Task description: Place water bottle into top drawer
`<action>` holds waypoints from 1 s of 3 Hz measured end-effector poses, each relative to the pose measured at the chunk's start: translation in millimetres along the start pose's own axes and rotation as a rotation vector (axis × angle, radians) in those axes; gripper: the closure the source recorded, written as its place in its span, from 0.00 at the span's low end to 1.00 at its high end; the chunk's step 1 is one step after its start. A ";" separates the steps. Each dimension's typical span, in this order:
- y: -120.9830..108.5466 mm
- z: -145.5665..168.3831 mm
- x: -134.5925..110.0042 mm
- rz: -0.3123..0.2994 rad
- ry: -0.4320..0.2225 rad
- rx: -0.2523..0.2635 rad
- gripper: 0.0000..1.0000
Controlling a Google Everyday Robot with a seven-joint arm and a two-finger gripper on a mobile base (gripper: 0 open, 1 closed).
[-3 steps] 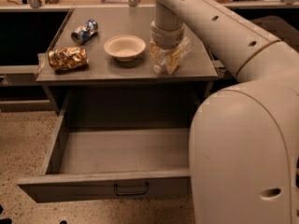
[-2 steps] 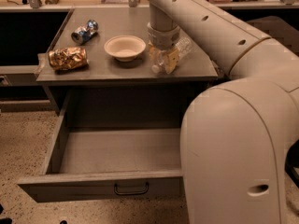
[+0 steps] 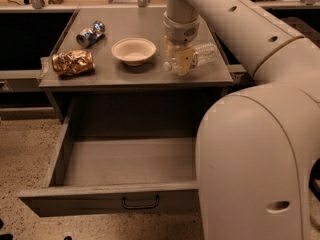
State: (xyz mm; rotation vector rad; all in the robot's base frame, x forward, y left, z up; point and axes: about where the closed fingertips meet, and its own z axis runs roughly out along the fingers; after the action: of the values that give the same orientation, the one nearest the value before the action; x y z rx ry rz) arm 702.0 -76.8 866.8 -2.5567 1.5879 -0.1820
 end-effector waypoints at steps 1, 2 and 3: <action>-6.0 2.9 -0.6 -0.003 -0.002 0.019 1.00; -5.5 -8.8 -25.0 0.066 -0.025 0.034 1.00; 15.0 -15.7 -64.1 0.193 -0.096 0.014 1.00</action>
Offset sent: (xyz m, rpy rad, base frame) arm -0.0385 0.0775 0.0316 0.0719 -0.0050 -0.2092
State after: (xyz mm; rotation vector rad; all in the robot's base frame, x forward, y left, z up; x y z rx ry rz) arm 657.9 -26.5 877.4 -2.3454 1.7754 -0.0509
